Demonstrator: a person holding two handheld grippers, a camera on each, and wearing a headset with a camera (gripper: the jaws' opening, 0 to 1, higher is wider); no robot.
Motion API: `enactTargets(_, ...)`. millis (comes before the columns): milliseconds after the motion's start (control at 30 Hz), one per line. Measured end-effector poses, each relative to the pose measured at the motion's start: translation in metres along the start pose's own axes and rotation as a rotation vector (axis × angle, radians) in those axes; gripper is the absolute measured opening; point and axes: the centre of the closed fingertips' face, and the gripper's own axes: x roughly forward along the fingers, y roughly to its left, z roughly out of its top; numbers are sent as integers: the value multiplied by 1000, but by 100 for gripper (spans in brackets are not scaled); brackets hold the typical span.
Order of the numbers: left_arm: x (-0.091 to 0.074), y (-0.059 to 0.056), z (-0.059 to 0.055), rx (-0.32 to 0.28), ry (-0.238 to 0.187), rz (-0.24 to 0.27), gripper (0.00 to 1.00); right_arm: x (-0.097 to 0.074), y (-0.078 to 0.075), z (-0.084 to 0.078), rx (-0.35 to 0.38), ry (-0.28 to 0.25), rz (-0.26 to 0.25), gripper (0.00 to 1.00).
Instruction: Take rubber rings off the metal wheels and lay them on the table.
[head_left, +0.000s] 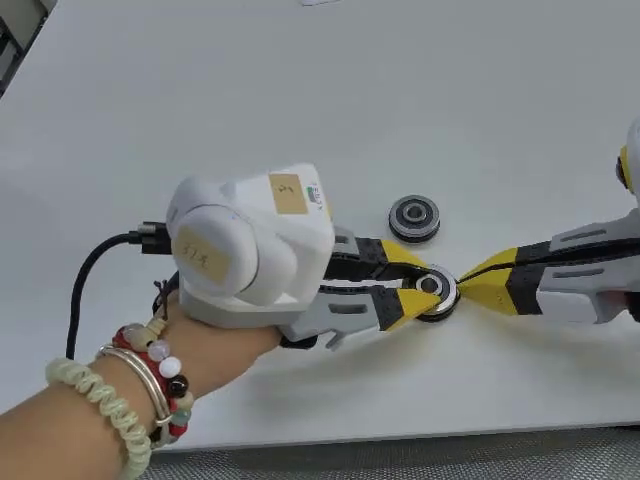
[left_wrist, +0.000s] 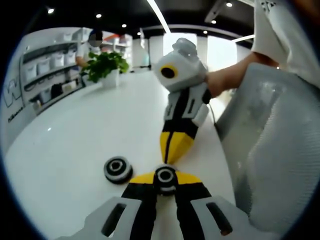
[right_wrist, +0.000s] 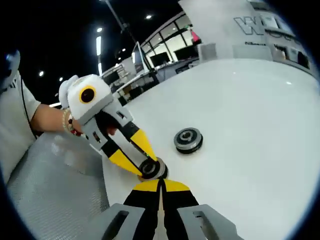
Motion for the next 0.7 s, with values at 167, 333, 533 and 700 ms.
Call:
enactTargets(167,0,0,0,-5,-3,-1,14,-3,0,5,131,-56,45,0)
enactTargets(333,-1,0,0,-13,-15,0,14,-3,1,4,200,-73,66,0)
enactTargets(533,-2,-1,-2,-21,-64,-15,14,-3,4,3,254,-87,85,0)
enactTargets(700,-2,-1,-2,-16,-96,-23,14,-3,7,2,273,-94,93,0)
